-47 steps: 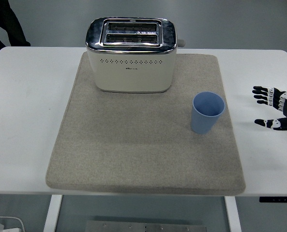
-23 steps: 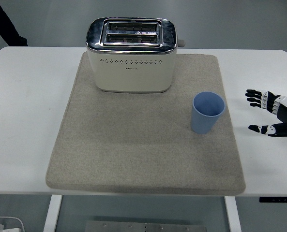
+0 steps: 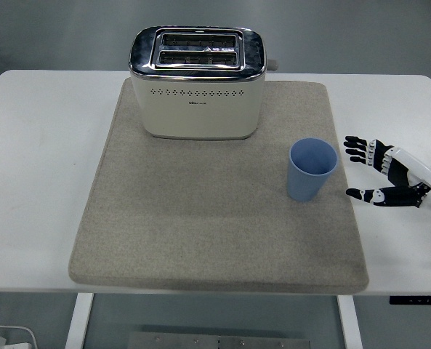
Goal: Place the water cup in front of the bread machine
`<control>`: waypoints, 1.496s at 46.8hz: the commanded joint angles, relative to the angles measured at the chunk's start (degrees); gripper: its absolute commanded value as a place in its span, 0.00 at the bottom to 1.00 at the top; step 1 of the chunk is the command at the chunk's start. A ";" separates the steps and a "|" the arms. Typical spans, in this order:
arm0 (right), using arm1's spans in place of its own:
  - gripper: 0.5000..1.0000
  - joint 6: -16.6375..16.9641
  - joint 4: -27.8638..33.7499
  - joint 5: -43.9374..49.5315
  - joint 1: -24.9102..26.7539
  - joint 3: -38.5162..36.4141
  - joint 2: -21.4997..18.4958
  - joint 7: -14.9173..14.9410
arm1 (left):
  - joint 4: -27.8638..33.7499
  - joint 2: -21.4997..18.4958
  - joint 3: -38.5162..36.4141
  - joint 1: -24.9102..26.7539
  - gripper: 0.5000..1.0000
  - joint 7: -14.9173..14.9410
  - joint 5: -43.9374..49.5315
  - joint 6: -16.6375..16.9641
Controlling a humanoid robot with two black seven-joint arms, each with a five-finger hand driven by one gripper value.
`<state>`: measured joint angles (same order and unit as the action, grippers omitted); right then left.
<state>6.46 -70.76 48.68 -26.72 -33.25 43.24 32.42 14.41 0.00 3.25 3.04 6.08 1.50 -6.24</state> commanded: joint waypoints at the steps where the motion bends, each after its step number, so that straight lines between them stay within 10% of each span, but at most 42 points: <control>1: 0.85 -0.13 -0.08 0.01 -0.09 -0.06 -0.79 -0.52 | 0.00 0.00 0.00 -0.05 1.00 -0.01 -0.01 0.00; 70: 0.85 0.40 1.24 0.45 -2.02 0.46 -8.08 -3.15 | 0.00 0.00 0.00 0.04 1.00 -0.01 -0.01 0.00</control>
<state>6.74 -69.84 49.13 -28.66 -32.79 35.91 29.35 14.41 0.00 3.27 3.05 6.06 1.49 -6.24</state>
